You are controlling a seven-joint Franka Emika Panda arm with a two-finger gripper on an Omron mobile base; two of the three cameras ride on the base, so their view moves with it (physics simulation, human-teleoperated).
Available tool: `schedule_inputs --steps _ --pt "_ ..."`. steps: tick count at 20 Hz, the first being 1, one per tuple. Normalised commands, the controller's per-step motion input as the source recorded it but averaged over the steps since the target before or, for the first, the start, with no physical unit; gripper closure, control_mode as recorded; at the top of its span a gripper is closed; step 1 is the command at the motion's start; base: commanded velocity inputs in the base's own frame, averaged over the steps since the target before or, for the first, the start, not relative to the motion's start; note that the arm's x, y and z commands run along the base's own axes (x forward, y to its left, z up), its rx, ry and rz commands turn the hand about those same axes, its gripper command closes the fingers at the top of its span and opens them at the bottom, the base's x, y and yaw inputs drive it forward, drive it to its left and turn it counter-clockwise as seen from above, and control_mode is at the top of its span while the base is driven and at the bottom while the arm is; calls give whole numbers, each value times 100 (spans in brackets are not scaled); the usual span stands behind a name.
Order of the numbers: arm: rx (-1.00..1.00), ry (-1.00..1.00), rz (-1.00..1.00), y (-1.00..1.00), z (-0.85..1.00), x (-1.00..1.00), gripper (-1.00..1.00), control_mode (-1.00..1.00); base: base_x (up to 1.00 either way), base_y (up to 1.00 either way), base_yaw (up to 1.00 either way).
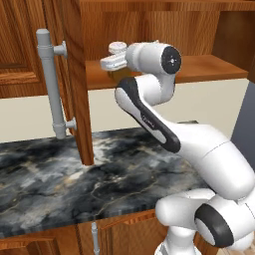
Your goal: Collect the turmeric, ketchup, and shaker from the cabinet and place them next to the stove.
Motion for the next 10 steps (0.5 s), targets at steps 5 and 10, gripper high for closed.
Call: schedule_inputs --steps 5,10 --pt "0 0 22 -28 5 -58 100 -100 0 0 0" --pt "0 8 25 -25 1 -59 100 -100 0 0 0"
